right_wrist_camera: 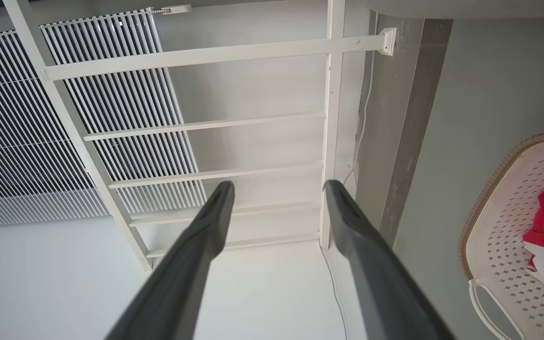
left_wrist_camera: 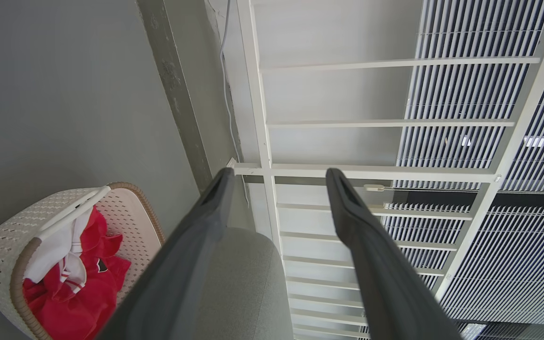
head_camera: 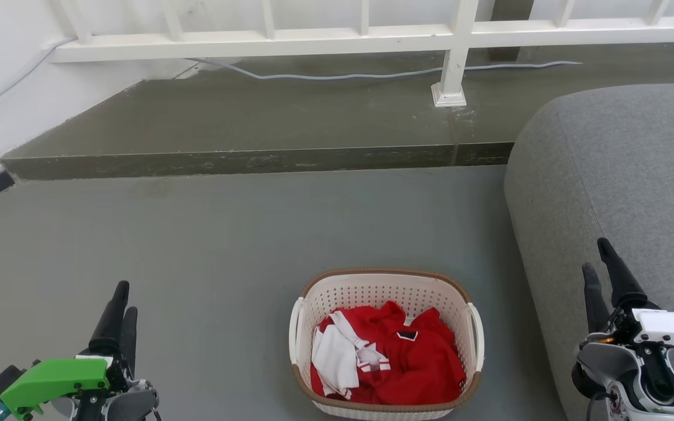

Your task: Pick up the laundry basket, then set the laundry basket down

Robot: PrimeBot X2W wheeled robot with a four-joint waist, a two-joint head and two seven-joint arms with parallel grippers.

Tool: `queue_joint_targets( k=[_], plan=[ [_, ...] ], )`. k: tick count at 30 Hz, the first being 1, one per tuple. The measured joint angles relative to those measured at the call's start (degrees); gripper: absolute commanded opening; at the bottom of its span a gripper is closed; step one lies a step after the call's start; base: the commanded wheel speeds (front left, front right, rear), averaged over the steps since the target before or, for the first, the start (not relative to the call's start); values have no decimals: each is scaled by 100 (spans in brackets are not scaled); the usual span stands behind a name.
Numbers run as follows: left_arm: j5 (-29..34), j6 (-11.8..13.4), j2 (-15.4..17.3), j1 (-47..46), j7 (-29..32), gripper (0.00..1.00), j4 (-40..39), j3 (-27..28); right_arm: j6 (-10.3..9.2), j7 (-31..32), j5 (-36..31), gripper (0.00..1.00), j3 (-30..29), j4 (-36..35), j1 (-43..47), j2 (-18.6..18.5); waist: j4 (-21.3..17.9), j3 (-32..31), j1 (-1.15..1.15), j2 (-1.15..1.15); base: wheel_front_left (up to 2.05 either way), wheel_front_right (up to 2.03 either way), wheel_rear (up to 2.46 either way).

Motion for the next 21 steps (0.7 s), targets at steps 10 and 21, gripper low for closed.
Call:
queue_joint_targets(
  k=[10, 21],
  plan=[
    [63, 0, 3, 0, -207, 100, -161, -127, 0, -74, -60, 100, 71, -168, -1, -3, -7, 13, 0, 0, 0, 0, 0],
    [598, 0, 25, -1, -404, 100, -335, -371, 1, -269, -432, 100, 246, -389, -3, -138, -14, 35, 0, 0, 0, 0, 0]
  ],
)
